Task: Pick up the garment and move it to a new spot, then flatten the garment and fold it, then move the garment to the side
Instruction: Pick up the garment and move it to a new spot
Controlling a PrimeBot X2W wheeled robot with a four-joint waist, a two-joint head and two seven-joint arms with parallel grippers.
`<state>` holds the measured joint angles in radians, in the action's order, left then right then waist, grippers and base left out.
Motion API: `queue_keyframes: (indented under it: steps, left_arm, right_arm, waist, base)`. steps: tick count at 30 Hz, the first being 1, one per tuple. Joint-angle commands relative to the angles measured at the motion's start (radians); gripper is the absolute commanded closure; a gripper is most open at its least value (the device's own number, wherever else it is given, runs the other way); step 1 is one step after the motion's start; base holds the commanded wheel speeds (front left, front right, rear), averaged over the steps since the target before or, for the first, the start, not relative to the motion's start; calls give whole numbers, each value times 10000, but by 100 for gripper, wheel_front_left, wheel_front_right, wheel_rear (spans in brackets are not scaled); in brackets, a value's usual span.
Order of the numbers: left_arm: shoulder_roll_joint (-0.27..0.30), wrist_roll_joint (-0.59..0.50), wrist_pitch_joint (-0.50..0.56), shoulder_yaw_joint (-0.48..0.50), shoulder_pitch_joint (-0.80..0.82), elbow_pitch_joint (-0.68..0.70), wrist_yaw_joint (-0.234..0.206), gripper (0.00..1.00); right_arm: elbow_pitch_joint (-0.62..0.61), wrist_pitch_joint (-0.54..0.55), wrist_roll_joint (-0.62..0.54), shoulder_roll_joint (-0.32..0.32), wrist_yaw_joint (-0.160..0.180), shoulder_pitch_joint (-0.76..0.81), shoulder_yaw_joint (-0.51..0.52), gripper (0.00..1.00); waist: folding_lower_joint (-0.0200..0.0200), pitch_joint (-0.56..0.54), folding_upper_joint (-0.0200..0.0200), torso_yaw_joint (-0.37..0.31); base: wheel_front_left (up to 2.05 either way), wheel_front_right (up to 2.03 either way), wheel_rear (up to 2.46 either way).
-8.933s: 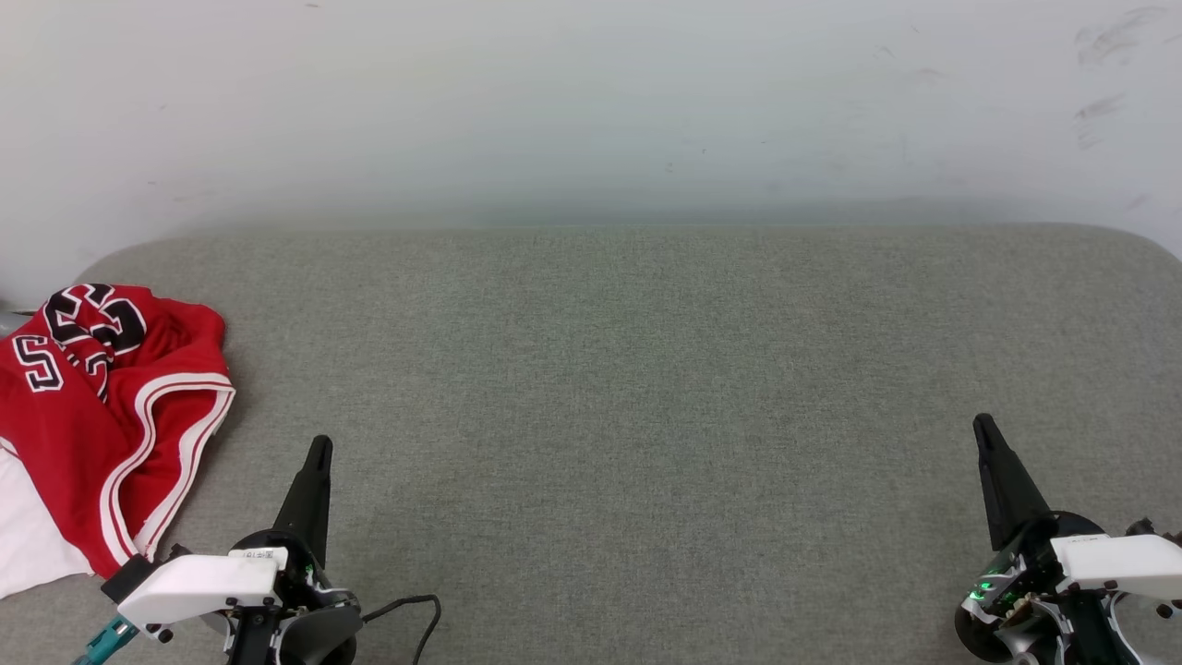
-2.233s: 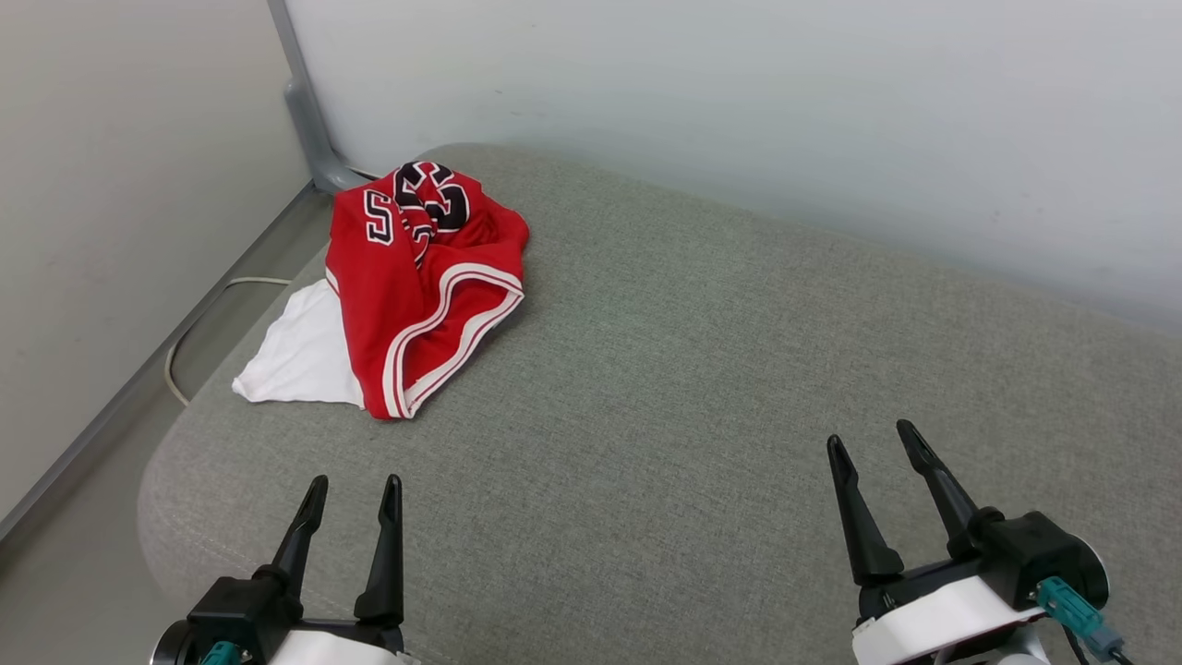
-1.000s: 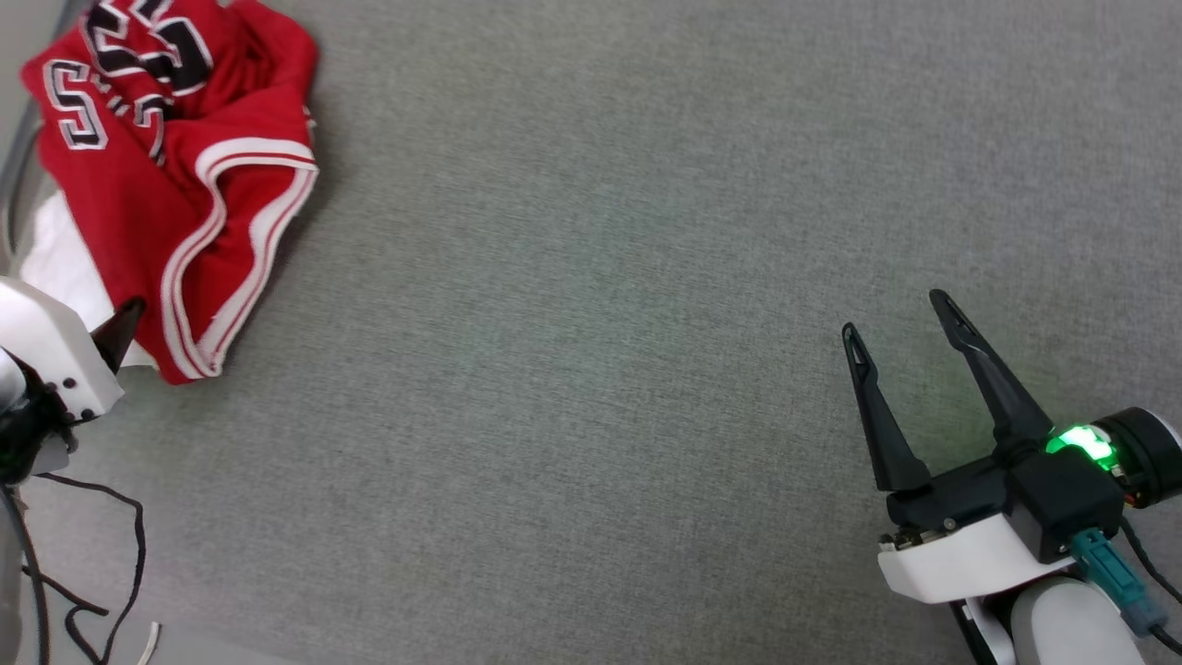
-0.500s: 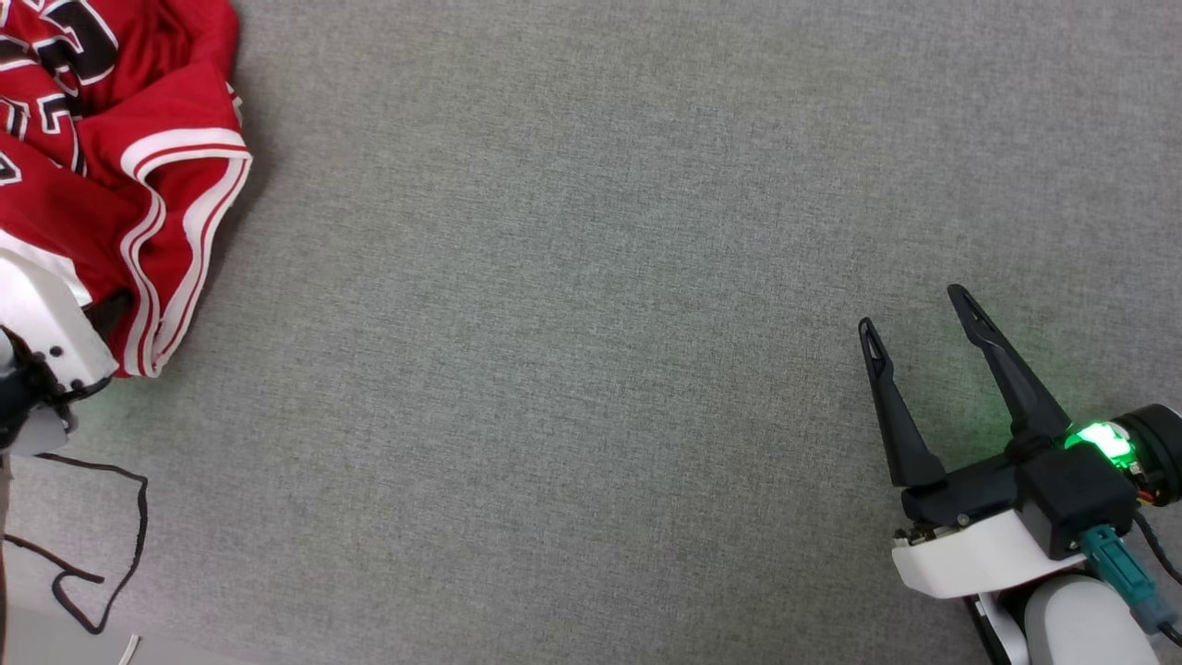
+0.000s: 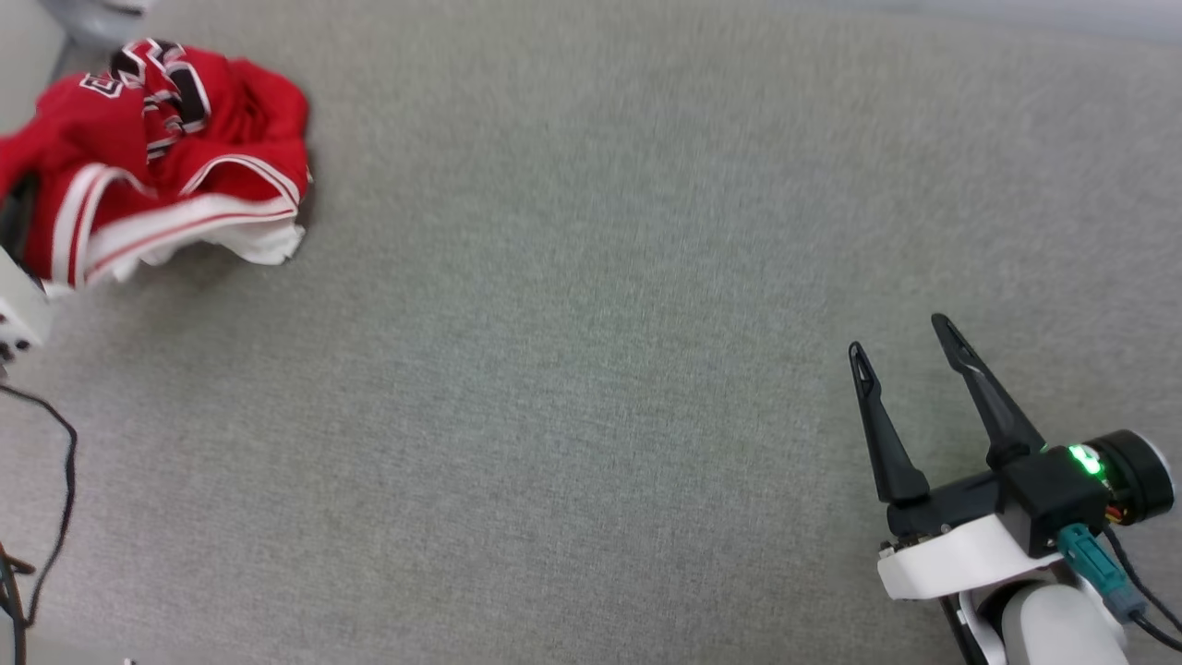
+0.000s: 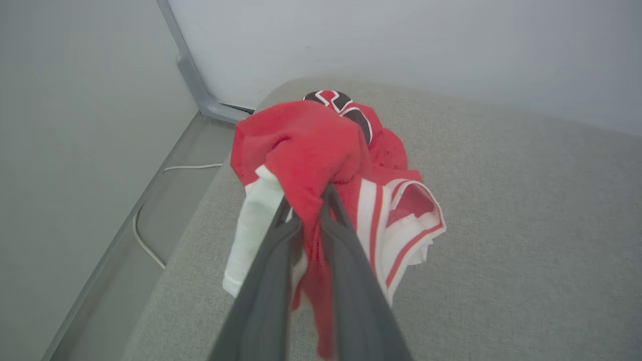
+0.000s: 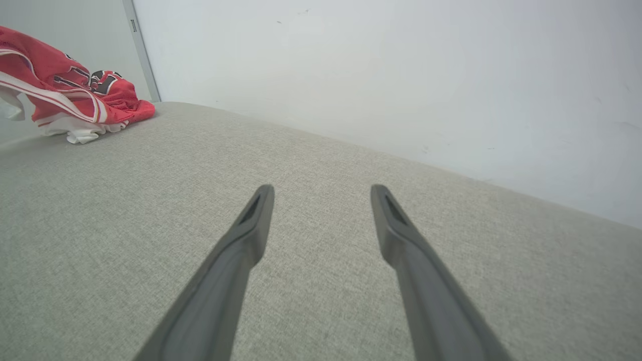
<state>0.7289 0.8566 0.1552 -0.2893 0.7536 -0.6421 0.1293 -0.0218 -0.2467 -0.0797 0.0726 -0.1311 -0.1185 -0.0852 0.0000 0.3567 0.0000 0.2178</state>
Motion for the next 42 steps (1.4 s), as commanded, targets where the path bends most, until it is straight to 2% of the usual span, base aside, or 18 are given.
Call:
queue_keyframes:
  steps: [1, 8, 16, 20, 25, 32, 35, 37, 42]
  left_arm:
    - [225, -197, -338, -83, 251, 299, 18, 100]
    - [524, -1250, -919, -528, 1080, 1690, -141, 100]
    - [177, -1940, -58, -1172, 1995, 3771, -689, 100]
    - [-389, -2048, 485, -1594, 2420, 4664, -876, 100]
    - [-1395, -2096, 811, -2113, 3191, 5052, -954, 100]
    - [-2832, -2239, -123, -2395, 4180, 4285, -951, 100]
    - [-3148, -2265, -677, -2501, 3871, 3997, -892, 100]
    - [-3291, -2002, -957, -2775, 2952, 3831, -698, 100]
    - [-2943, -1667, -1076, -3373, 688, 3444, -496, 100]
  right_arm:
    - [154, -89, 97, -93, 7, 143, 55, 0]
    - [621, -174, 268, -214, 7, 275, 282, 0]
    - [691, -189, 851, -236, 7, 260, 596, 0]
    - [730, -191, 1110, -234, 7, 154, 774, 0]
    - [715, -191, 1410, -232, 7, 6, 1072, 0]
    - [701, -192, 1755, -233, 7, -142, 1345, 0]
    - [659, -192, 1796, -235, 7, -138, 1389, 0]
    - [617, -192, 1764, -235, 7, -53, 1478, 0]
    - [657, -192, 1614, -236, 7, -116, 1508, 0]
  waist:
    - [0, -863, 0, -77]
    - [0, -1899, 0, -414]
    - [0, -2374, 0, -1357]
    - [0, -2381, 0, -2027]
    - [0, -2195, 0, -2866]
    - [0, -1767, 0, -3692]
    - [0, -1633, 0, -3803]
    - [0, -1537, 0, -3748]
    - [0, -1398, 0, -3466]
  base:
    - [0, 0, 0]
    - [0, 0, 0]
    - [0, 0, 0]
    - [0, 0, 0]
    - [0, 0, 0]
    - [0, 0, 0]
    - [0, 0, 0]
    - [0, 0, 0]
    - [0, 0, 0]
